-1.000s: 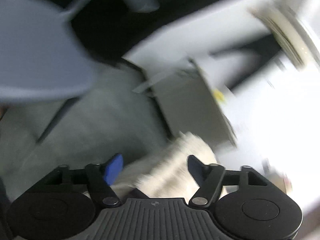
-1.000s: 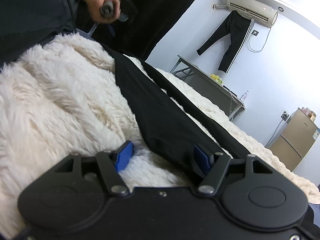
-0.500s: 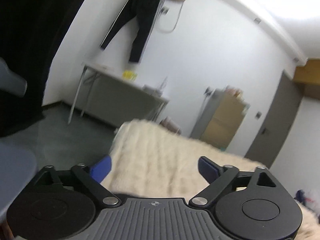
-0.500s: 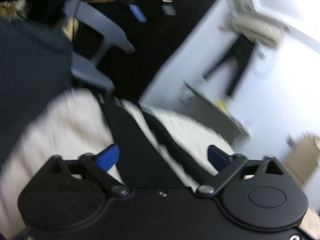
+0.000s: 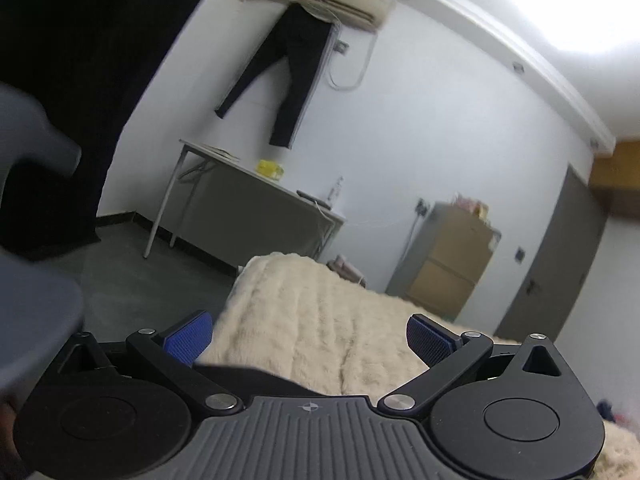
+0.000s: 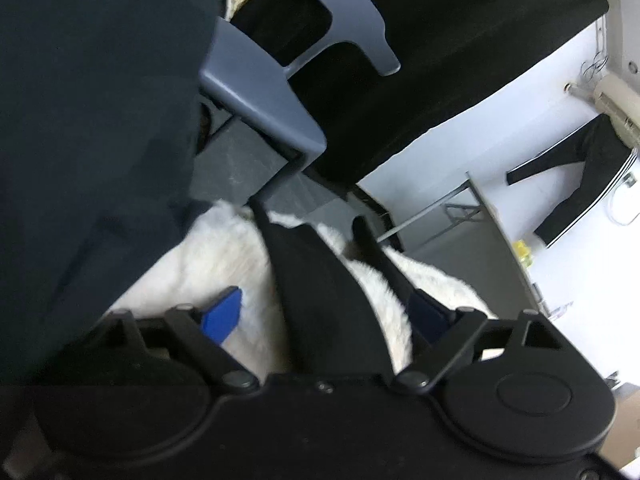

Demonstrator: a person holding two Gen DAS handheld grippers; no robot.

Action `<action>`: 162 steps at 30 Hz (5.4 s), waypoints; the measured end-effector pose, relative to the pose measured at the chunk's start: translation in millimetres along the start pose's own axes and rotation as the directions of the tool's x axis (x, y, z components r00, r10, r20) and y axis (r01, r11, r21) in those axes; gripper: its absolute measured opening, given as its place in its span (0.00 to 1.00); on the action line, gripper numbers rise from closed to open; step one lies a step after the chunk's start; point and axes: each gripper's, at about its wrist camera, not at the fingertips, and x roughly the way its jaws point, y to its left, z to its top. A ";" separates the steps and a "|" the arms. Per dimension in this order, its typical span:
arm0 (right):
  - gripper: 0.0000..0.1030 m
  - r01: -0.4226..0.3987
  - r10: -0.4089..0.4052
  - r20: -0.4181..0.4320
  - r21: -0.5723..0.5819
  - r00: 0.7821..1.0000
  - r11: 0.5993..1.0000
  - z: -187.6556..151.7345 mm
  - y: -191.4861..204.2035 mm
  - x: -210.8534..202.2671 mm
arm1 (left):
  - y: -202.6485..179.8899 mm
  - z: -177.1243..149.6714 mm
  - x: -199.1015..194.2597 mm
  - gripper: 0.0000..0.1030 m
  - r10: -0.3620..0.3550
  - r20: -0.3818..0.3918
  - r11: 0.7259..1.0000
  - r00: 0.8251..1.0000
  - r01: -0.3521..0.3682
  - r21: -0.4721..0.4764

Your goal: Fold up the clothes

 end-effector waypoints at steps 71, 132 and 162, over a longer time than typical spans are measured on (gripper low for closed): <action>0.67 0.864 -0.171 -0.857 0.501 0.487 -0.054 -381.1 -221.7 -342.6 | -48.3 -69.9 59.3 1.00 -0.055 -0.374 0.998 0.926 0.047 -0.032; 0.93 0.045 -0.125 -0.530 -0.161 0.839 0.986 -327.6 -100.2 -253.4 | -63.1 -69.0 58.4 1.00 -0.183 -0.383 0.981 0.905 0.193 -0.014; 0.94 -0.008 -0.089 -0.510 -0.184 0.856 0.983 -336.6 -117.1 -285.4 | -121.5 -131.9 67.2 0.84 0.029 -0.642 0.143 0.766 0.632 0.761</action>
